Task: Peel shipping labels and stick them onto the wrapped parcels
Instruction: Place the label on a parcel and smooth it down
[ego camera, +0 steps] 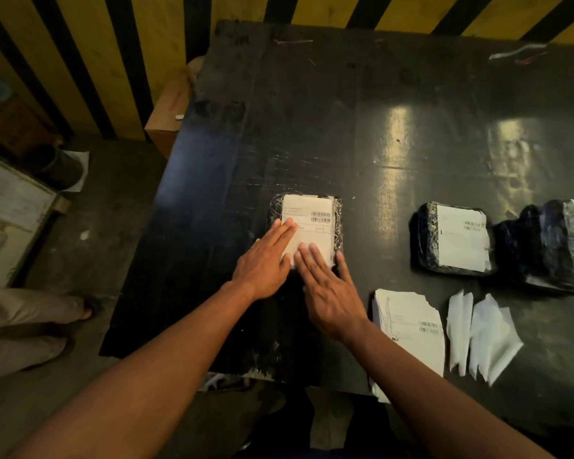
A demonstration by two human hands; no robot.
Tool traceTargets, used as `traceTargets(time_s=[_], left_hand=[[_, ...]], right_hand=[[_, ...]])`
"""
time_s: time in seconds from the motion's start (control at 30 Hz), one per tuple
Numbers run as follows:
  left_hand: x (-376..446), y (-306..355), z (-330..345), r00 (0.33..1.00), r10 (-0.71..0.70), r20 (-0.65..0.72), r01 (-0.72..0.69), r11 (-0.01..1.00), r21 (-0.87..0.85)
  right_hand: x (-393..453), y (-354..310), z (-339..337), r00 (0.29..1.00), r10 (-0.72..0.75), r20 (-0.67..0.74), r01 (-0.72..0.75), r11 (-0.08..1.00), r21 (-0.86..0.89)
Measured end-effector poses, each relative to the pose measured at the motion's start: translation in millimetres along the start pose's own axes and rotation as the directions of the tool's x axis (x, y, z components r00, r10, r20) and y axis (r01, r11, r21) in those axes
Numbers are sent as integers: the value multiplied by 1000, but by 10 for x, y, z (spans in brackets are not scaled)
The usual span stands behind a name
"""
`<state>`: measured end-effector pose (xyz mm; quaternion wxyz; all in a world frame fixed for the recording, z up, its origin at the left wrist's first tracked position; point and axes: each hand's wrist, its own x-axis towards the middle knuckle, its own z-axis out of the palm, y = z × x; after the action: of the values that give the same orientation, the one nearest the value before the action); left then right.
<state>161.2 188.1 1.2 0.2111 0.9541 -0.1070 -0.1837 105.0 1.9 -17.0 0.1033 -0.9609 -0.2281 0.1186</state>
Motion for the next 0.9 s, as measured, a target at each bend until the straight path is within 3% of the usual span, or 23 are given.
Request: traceTargets(time_s=[0.13, 0.27, 0.37, 0.5, 0.8, 0.9], left_hand=[[5, -22, 28, 1000, 12, 4, -12, 999, 32], [32, 1, 33, 1000, 14, 18, -15, 997, 70], [-40, 110, 62, 998, 45, 38, -51, 985, 163], [-282, 236, 347, 990, 129, 55, -140, 940, 312], [-709, -62, 298, 999, 8, 37, -21, 935, 353], [-645, 30, 223, 999, 25, 28, -33, 935, 352]], right_hand=[[-349, 187, 102, 998, 53, -25, -54, 998, -44], [-314, 205, 46, 991, 127, -49, -125, 992, 30], [-72, 211, -39, 983, 166, -78, -157, 981, 110], [184, 240, -141, 992, 120, -47, -115, 990, 84], [160, 314, -109, 993, 115, -19, -114, 993, 39], [189, 300, -143, 993, 120, -13, -119, 992, 47]])
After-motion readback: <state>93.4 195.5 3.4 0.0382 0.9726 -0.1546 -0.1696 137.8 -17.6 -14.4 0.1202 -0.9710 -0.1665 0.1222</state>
